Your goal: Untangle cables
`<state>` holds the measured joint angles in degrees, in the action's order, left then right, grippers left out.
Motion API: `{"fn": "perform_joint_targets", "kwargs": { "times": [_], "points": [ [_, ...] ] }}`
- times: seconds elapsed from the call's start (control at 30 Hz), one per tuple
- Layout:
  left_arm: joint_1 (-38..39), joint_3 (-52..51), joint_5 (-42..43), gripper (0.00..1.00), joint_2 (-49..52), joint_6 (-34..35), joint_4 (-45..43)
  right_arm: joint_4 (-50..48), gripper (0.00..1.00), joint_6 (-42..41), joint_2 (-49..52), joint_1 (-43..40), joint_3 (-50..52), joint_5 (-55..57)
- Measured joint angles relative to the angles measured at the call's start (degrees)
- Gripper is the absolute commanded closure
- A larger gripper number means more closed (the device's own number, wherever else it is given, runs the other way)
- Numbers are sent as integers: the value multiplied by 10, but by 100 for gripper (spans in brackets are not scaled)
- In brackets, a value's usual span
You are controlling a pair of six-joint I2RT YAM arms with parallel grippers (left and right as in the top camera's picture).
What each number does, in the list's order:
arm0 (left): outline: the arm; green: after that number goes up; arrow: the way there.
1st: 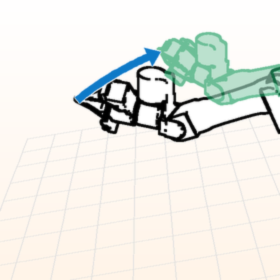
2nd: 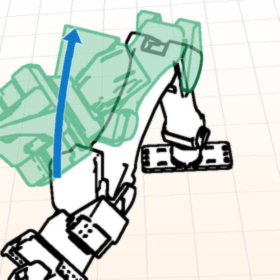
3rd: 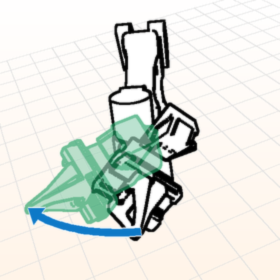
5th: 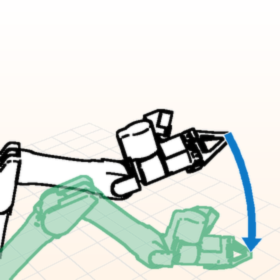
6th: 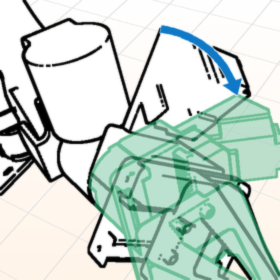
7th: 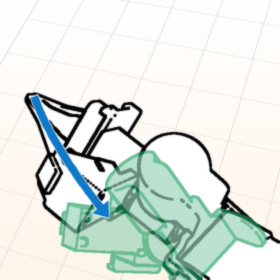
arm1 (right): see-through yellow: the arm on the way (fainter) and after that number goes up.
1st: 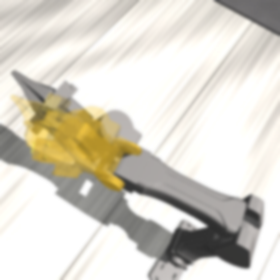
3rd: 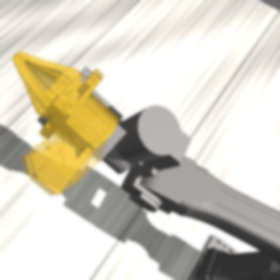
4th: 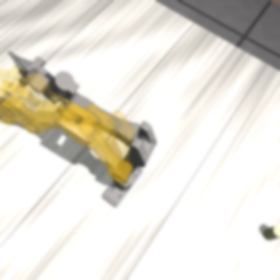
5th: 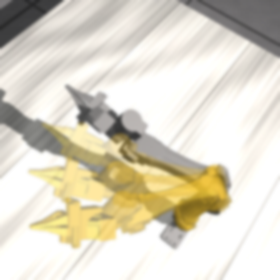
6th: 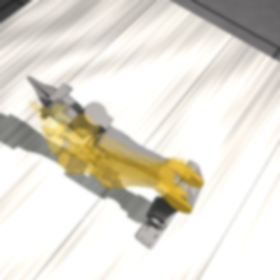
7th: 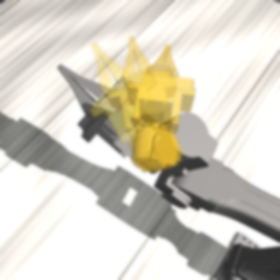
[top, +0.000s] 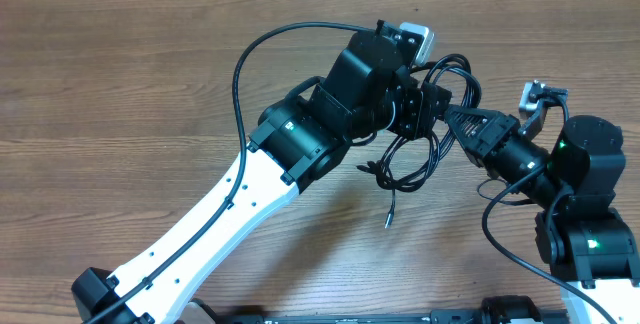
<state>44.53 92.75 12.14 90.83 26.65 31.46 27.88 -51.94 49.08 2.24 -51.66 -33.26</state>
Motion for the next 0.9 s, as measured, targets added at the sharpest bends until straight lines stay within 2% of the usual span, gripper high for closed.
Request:
{"fn": "perform_joint_targets", "kwargs": {
  "times": [0.1,0.27,0.33,0.43,0.47,0.67,0.9],
  "points": [
    [0,0,0,45,0,0,0,0,96,4,0,0,0,-4],
    [0,0,0,57,0,0,0,0,96,8,0,0,0,-11],
    [0,0,0,66,0,0,0,0,96,9,0,0,0,-13],
    [0,0,0,93,0,0,0,0,96,10,0,0,0,-14],
    [0,0,1,96,0,2,-1,0,97,10,0,0,0,-15],
    [0,0,2,96,0,-1,0,1,94,10,0,0,0,-17],
    [0,0,0,96,0,-17,15,3,71,31,0,0,0,-21]
  ]
}}
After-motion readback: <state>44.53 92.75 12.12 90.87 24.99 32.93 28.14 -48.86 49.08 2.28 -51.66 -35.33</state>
